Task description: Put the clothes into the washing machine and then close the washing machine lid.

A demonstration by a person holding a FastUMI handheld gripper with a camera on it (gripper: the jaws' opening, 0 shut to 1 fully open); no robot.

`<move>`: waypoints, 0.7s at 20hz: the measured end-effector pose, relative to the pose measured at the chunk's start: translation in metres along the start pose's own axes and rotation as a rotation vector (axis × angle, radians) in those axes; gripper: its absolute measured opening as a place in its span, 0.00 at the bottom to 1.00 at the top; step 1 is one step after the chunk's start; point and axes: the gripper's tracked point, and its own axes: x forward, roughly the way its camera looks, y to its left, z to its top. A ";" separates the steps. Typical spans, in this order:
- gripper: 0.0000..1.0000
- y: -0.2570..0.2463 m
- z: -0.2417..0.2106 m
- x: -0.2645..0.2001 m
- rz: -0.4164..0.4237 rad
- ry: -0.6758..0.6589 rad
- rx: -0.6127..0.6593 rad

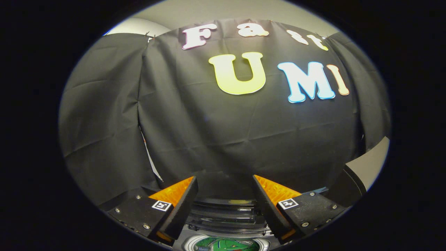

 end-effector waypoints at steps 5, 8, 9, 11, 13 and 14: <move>0.96 0.002 -0.016 0.025 -0.041 0.130 0.012; 0.95 0.001 -0.021 0.038 -0.068 0.198 0.051; 0.95 0.000 -0.026 0.038 -0.082 0.225 0.038; 0.96 -0.003 -0.030 0.040 -0.095 0.242 -0.028; 0.96 -0.004 -0.031 0.034 -0.090 0.240 -0.033; 0.96 -0.004 -0.032 0.033 -0.088 0.242 -0.029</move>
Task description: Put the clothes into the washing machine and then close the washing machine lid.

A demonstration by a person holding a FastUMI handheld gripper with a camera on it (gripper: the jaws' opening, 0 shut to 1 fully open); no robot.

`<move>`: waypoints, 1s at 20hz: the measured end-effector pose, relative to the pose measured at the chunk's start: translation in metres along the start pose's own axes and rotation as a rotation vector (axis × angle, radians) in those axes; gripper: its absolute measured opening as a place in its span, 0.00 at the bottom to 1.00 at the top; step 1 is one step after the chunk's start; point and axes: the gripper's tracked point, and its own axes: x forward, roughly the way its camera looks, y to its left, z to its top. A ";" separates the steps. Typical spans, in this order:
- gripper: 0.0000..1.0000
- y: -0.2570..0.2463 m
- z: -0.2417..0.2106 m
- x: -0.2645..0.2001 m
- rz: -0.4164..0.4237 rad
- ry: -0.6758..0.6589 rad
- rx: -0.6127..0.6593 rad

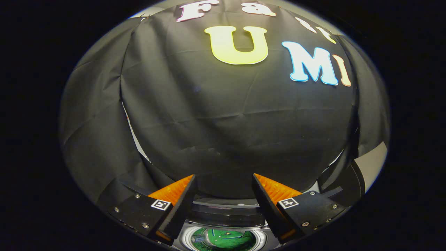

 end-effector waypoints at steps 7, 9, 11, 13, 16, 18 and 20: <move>0.96 0.002 -0.012 -0.028 0.030 -0.024 -0.017; 0.96 0.002 -0.016 -0.038 0.036 -0.034 -0.021; 0.96 0.004 -0.022 -0.046 0.040 -0.044 -0.025; 0.96 0.004 -0.027 -0.053 0.045 -0.055 -0.032; 0.96 0.006 -0.034 -0.061 0.057 -0.057 -0.033; 0.96 0.007 -0.041 -0.069 0.067 -0.049 -0.033; 0.96 0.009 -0.050 -0.076 0.082 -0.045 -0.033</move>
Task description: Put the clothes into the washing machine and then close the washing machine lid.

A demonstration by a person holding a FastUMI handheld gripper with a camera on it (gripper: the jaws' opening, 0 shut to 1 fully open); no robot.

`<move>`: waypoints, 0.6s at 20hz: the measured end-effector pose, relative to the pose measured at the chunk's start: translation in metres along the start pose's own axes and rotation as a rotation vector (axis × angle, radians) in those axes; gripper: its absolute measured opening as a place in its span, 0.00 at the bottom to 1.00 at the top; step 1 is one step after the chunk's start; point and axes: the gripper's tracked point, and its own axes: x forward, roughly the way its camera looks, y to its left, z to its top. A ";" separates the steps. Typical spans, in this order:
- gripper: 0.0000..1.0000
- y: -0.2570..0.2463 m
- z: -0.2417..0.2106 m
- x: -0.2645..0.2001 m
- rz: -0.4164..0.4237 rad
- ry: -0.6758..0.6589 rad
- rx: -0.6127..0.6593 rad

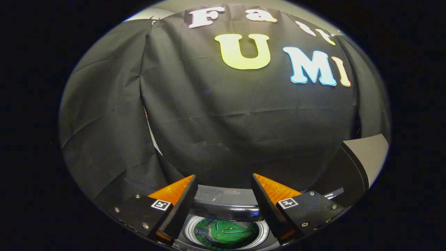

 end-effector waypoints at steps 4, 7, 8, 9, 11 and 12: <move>0.95 0.004 -0.019 -0.020 0.025 -0.005 0.017; 0.94 0.009 -0.035 -0.032 0.031 -0.012 0.017; 0.93 0.010 -0.041 -0.037 0.035 -0.009 0.014; 0.94 0.012 -0.051 -0.041 0.039 -0.003 0.012; 0.94 0.014 -0.075 -0.049 0.050 0.027 0.002; 0.93 0.014 -0.089 -0.053 0.052 0.044 -0.007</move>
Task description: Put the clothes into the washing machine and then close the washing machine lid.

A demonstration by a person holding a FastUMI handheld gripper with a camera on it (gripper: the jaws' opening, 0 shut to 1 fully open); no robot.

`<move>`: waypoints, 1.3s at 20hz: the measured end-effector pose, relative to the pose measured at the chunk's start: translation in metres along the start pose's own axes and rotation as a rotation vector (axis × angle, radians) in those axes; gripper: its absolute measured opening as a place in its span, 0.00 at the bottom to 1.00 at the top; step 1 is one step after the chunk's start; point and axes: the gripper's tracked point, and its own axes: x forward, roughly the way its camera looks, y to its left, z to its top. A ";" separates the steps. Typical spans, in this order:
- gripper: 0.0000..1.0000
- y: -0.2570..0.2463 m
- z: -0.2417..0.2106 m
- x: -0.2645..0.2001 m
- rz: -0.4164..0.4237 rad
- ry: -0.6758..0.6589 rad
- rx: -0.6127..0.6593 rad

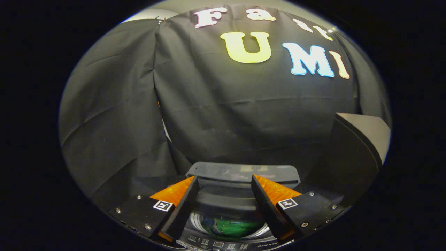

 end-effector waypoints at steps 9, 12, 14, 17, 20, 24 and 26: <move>0.95 0.021 -0.090 -0.024 0.087 0.081 -0.083; 0.95 0.029 -0.082 -0.037 0.116 0.044 -0.097; 0.95 0.029 -0.065 -0.053 0.120 -0.011 -0.099; 0.95 0.022 -0.034 -0.081 0.118 -0.112 -0.107; 0.95 0.003 -0.005 -0.104 0.115 -0.198 -0.102; 0.95 -0.025 0.020 -0.146 0.125 -0.289 -0.113; 0.95 -0.044 0.024 -0.170 0.120 -0.318 -0.139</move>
